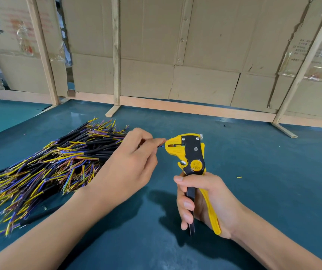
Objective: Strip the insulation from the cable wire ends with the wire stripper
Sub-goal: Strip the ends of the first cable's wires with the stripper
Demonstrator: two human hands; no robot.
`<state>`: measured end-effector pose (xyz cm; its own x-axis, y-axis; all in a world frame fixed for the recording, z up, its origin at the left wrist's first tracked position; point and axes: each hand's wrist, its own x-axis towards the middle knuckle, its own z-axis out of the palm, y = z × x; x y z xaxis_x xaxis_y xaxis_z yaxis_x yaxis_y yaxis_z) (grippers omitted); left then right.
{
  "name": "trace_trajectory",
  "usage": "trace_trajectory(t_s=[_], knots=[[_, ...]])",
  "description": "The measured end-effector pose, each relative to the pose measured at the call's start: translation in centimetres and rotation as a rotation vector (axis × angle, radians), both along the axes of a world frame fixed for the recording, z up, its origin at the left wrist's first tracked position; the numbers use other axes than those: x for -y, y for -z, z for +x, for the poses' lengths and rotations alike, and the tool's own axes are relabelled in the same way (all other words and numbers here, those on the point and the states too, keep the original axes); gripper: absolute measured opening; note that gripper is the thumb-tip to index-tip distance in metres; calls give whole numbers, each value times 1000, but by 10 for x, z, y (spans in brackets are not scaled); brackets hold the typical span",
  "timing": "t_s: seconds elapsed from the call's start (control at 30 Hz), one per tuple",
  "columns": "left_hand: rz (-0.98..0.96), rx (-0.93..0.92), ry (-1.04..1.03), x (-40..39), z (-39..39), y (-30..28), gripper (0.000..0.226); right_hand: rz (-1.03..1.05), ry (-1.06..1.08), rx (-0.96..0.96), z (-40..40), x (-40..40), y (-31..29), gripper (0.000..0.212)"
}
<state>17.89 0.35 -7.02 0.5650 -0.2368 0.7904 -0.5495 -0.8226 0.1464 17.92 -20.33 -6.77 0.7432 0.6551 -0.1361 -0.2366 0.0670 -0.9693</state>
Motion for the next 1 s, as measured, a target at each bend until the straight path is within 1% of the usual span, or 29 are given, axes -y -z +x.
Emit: trace_trajectory(t_s=[0.13,0.27,0.47,0.77,0.87,0.9,0.93,1.0], knots=[[54,17,-44,3,-2,1,35,34,-47,-17,1,1,1,26],[-62,-26,-50,3,-4,2,35,93,-113,-37,4,4,1,16],[-88,-73,-66,6,-3,2,35,134,-163,-77,6,7,0,8],[-48,-61,-154,10,-4,-3,33,120,-171,-67,6,5,1,9],[24,-93,-179,16,-4,-1,34,120,-165,-48,4,4,1,9],[-41,-152,-179,15,-2,-3,32,133,-160,-43,4,5,1,9],[-113,-165,-229,8,2,-5,30,155,-147,-41,4,6,1,9],[-224,-98,-310,-9,7,-9,30,184,-132,-36,5,10,1,11]])
